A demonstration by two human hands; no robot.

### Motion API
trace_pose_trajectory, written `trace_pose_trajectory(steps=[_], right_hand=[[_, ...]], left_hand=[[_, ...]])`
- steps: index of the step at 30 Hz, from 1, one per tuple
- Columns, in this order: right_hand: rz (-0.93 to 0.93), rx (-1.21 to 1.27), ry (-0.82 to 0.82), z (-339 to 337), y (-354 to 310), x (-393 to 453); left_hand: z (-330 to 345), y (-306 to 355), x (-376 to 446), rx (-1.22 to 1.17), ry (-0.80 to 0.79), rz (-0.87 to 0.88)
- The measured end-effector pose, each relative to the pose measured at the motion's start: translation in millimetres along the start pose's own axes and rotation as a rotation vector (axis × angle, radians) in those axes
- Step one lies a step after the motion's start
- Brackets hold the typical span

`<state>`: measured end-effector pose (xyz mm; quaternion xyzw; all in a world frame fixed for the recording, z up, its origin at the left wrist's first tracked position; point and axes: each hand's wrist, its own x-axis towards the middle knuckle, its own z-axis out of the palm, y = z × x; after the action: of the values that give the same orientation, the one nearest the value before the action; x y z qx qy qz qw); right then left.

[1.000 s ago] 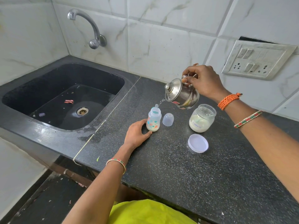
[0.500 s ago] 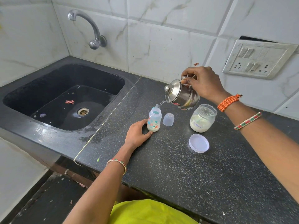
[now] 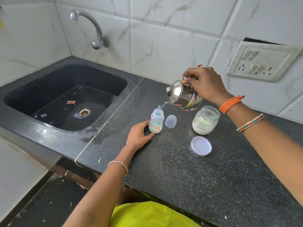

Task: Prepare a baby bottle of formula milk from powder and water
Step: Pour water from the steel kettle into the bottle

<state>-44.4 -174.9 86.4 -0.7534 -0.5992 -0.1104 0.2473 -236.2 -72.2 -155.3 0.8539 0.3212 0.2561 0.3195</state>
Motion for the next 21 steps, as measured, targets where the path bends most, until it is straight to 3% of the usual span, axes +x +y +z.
trace_pose_trajectory(steps=[21], right_hand=[[-0.007,-0.016,-0.021,1.9,-2.8,-1.7]], left_hand=[[1.8,-2.5,1.0,0.003,-0.011,-0.024]])
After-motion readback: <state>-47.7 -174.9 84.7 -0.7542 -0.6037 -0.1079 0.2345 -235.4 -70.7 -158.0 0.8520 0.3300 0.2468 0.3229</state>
